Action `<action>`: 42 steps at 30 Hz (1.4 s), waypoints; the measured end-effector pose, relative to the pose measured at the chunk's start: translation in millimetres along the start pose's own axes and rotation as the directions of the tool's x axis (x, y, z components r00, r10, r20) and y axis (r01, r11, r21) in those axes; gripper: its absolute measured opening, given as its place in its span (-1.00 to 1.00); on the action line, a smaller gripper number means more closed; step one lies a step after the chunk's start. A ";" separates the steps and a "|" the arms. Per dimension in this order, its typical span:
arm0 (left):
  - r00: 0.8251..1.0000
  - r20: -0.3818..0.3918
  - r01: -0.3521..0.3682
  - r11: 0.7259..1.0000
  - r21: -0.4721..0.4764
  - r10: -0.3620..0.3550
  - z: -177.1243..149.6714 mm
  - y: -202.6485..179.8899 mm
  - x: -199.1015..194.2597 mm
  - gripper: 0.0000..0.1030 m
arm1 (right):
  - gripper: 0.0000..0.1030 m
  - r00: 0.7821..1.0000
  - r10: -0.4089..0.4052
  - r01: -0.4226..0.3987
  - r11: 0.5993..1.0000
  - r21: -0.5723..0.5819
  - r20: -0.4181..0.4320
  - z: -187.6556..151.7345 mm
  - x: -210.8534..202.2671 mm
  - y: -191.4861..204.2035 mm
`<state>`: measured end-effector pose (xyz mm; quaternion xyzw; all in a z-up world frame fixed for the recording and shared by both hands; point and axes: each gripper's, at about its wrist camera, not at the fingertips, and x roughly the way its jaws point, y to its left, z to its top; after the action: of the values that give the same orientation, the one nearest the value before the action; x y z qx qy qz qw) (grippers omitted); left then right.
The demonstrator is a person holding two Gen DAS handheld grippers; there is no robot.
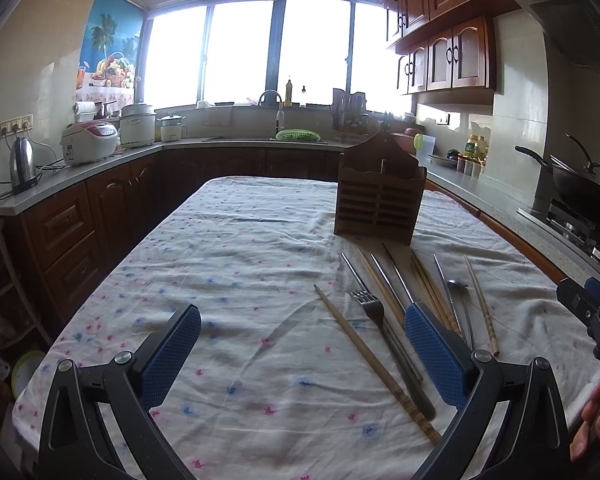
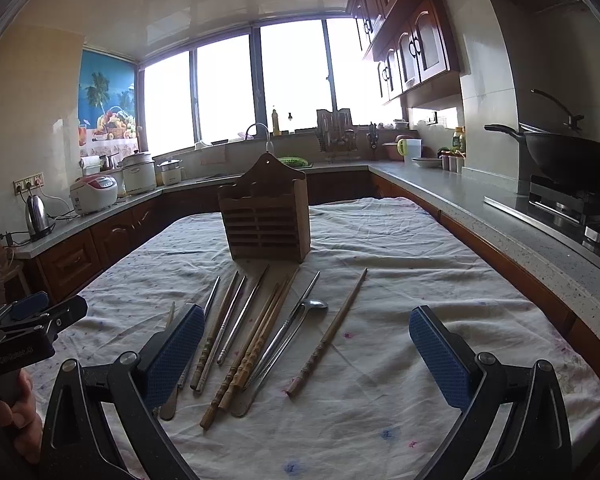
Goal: Organize utensils
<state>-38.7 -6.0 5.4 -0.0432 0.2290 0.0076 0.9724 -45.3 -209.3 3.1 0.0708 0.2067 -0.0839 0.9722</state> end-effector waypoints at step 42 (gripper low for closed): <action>1.000 0.014 0.009 1.000 0.006 -0.009 -2.9 -1.7 1.3 0.99 | 1.00 1.000 0.024 -0.024 1.000 0.011 0.004 -0.9 1.5 2.0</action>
<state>-38.8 -8.0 2.4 -0.0412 0.2221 0.0026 0.9741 -43.9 -207.4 1.8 0.0784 0.2036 -0.0734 0.9731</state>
